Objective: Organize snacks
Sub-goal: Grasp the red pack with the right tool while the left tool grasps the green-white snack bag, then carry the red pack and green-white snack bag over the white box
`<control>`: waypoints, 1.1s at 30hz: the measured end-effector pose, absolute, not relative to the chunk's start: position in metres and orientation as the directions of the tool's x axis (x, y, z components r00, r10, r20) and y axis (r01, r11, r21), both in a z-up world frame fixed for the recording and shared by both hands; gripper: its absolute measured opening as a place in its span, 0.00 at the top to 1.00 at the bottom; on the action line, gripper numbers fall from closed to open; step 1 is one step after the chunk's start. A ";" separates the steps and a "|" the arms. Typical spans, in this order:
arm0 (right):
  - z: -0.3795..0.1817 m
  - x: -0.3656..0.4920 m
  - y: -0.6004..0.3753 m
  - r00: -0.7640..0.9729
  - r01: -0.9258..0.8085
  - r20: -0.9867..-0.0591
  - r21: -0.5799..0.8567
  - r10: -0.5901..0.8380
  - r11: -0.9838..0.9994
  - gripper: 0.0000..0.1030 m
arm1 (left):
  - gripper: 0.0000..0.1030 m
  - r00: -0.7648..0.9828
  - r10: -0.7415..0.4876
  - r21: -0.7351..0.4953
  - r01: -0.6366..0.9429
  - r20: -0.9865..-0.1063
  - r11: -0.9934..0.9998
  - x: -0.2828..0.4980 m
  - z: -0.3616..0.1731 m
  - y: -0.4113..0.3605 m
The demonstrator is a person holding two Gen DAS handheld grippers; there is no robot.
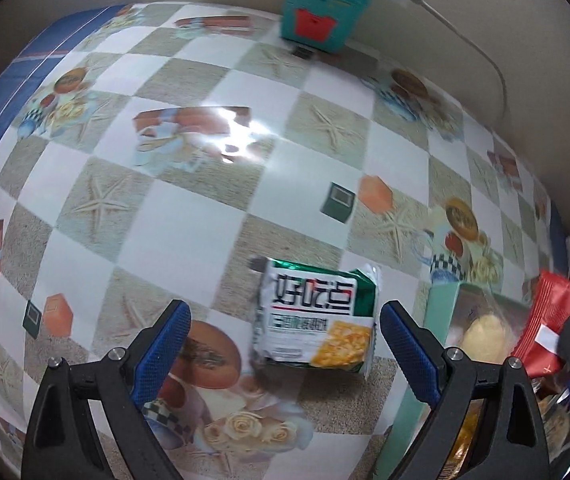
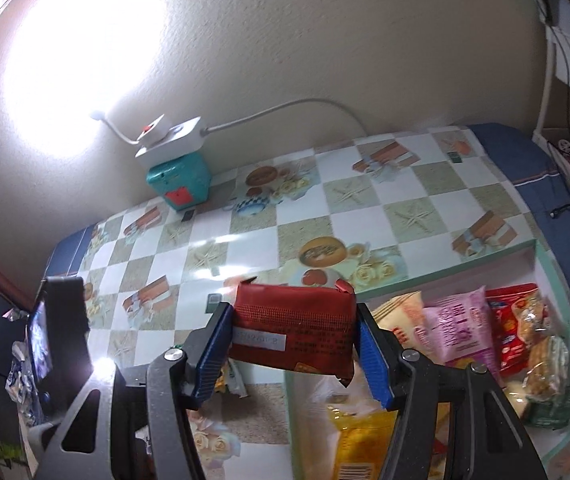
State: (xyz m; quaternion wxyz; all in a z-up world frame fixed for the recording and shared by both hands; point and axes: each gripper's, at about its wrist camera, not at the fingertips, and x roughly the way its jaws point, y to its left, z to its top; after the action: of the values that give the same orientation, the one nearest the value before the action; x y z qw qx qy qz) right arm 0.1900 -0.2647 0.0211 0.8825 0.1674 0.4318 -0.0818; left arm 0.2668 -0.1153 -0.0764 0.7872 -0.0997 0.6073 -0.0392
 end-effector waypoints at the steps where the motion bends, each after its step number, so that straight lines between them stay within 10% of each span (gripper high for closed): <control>1: 0.022 0.189 -0.267 0.615 0.292 -0.789 0.225 -0.002 0.930 0.40 | 0.07 0.257 -0.178 -0.198 -0.050 -0.950 0.979 0.267 -0.078 -0.118; 16: 0.023 0.186 -0.276 0.607 0.300 -0.795 0.236 0.006 0.924 0.40 | 0.42 0.263 -0.162 -0.175 -0.028 -0.951 0.984 0.260 -0.078 -0.134; 33: 0.067 0.127 -0.289 0.586 0.327 -0.810 0.216 -0.018 0.920 0.40 | 0.43 0.304 -0.291 -0.319 -0.044 -0.907 0.947 0.206 -0.008 -0.115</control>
State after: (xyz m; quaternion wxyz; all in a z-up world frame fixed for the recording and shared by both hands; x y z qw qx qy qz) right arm 0.1266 -0.2887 0.0672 0.8734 0.1736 0.4443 -0.0987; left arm 0.2062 -0.1145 -0.0081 0.7946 -0.1432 0.5848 -0.0777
